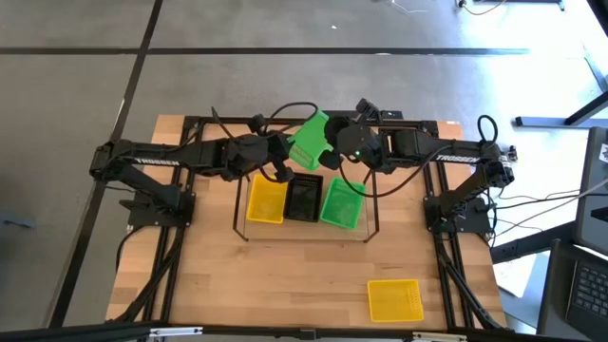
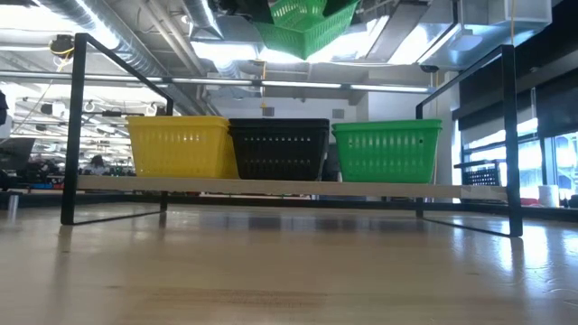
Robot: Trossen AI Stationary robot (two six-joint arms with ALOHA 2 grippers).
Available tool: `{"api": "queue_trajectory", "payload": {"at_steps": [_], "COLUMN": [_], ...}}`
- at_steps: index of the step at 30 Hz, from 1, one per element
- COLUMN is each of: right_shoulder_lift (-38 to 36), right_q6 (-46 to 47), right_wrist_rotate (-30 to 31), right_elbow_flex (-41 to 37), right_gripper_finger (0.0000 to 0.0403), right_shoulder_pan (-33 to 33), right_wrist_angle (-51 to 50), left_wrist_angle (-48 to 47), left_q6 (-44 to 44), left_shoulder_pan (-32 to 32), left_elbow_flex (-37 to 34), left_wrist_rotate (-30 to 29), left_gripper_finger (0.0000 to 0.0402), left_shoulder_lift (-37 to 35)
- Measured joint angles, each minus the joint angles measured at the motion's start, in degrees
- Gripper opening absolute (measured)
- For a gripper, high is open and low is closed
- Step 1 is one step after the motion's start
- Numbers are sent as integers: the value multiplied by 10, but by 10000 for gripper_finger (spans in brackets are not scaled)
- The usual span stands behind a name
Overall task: Stack baskets on shelf by color
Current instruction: Stack the green bin on top of the green bin on the shelf
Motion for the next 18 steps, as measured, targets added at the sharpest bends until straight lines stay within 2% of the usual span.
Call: {"api": "queue_trajectory", "payload": {"at_steps": [5,10,18], "right_shoulder_lift": [0,0,-1], "right_q6": [0,1,-2], "right_wrist_rotate": [0,0,-1], "right_elbow_flex": [0,0,0], "right_gripper_finger": [0,0,0], "right_shoulder_pan": [0,0,-1], "right_wrist_angle": [0,-19,-30], "left_wrist_angle": [8,51,76], "left_q6": [19,74,98], "left_shoulder_pan": [0,-14,-38], "left_elbow_flex": [0,0,0], "left_wrist_rotate": [0,-3,-18], "left_gripper_finger": [74,75,75], "left_shoulder_lift": [0,0,0]}}
